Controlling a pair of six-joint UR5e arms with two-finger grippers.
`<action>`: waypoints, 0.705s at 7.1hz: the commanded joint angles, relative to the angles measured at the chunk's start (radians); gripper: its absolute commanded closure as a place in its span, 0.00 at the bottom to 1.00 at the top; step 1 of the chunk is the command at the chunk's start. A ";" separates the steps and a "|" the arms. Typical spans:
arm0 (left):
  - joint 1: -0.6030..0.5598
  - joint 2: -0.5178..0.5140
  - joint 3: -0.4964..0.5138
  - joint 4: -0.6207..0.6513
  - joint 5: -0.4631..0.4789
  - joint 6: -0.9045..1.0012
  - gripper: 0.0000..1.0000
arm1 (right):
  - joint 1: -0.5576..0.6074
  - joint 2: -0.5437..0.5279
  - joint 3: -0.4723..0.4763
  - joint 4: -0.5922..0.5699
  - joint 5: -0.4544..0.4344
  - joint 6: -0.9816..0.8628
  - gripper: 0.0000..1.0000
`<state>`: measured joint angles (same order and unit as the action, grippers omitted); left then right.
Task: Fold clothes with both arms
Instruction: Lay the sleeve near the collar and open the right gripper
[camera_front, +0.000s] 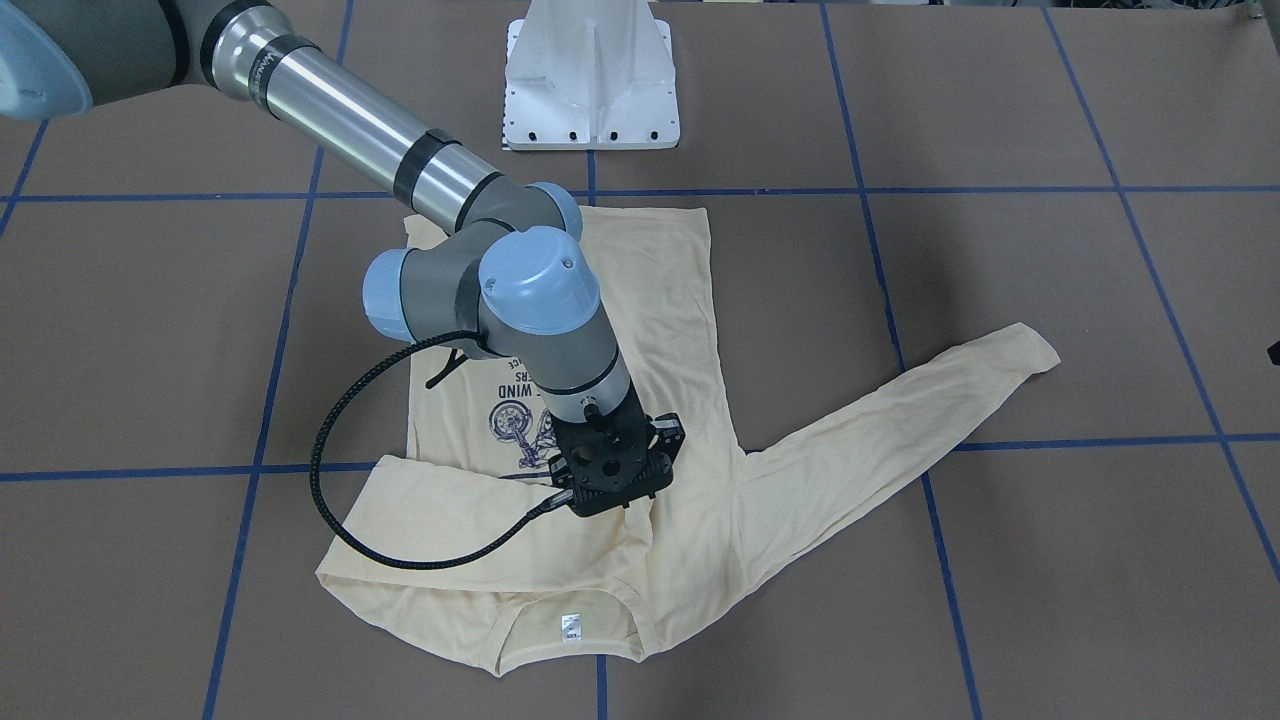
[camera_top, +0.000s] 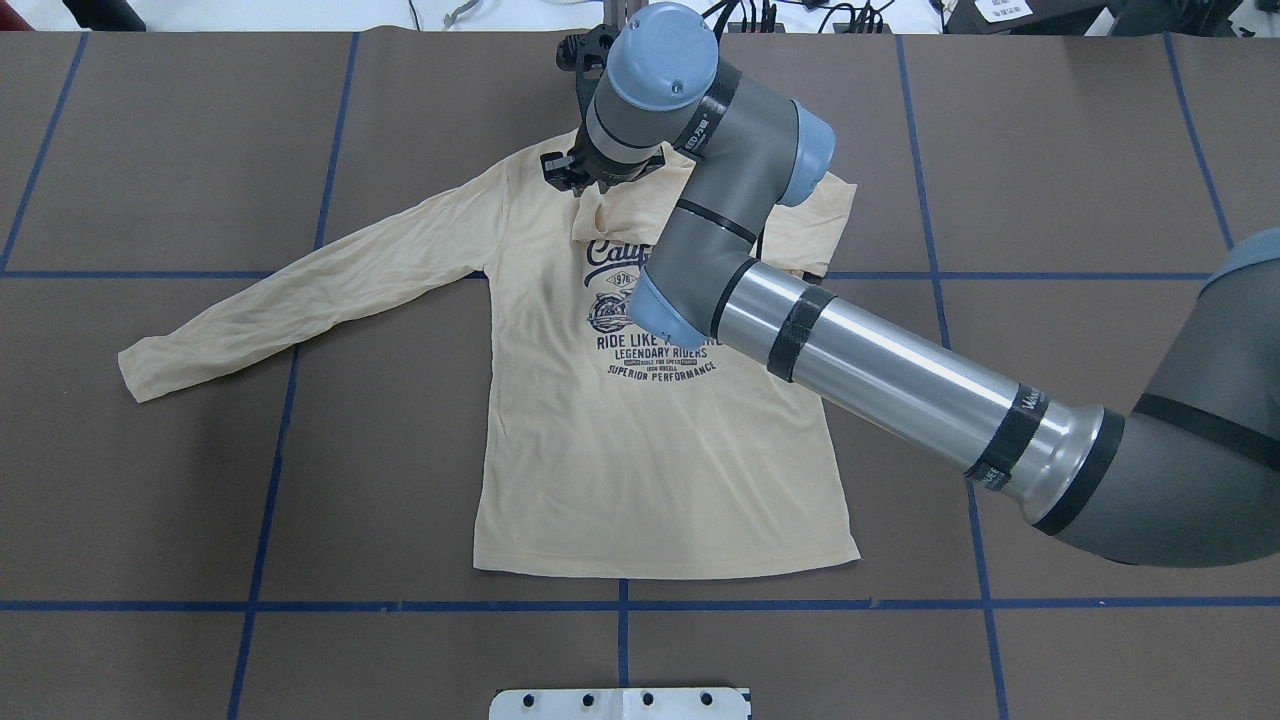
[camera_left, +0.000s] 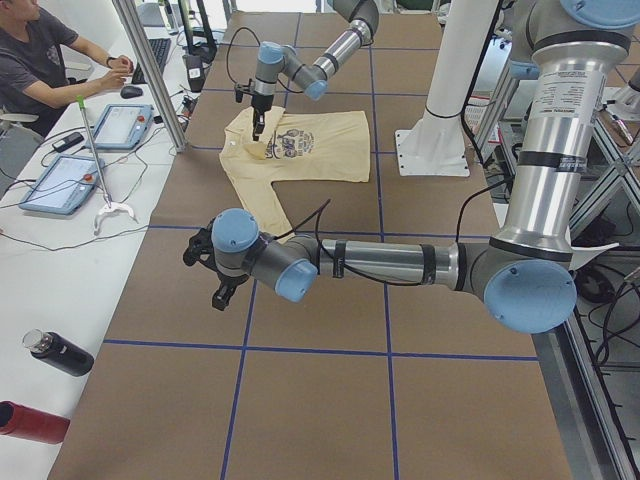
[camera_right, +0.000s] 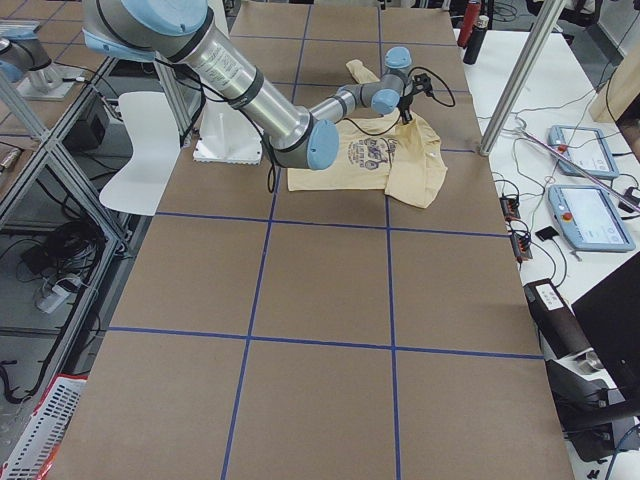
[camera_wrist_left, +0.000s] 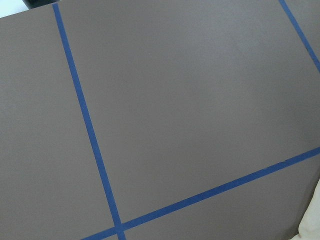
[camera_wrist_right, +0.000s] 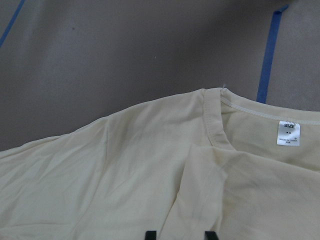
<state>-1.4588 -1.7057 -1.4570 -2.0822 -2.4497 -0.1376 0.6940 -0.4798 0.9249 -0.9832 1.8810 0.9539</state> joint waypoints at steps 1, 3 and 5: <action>0.000 -0.003 -0.003 -0.002 -0.051 -0.031 0.01 | -0.002 0.032 -0.020 0.012 -0.006 0.102 0.01; 0.000 -0.014 -0.008 -0.004 -0.052 -0.074 0.01 | -0.002 0.035 -0.020 0.011 -0.006 0.147 0.01; 0.000 -0.031 -0.011 -0.006 -0.052 -0.111 0.01 | -0.002 0.001 -0.020 0.008 -0.028 0.140 0.01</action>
<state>-1.4588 -1.7271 -1.4666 -2.0872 -2.5016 -0.2294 0.6919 -0.4608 0.9051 -0.9751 1.8679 1.0949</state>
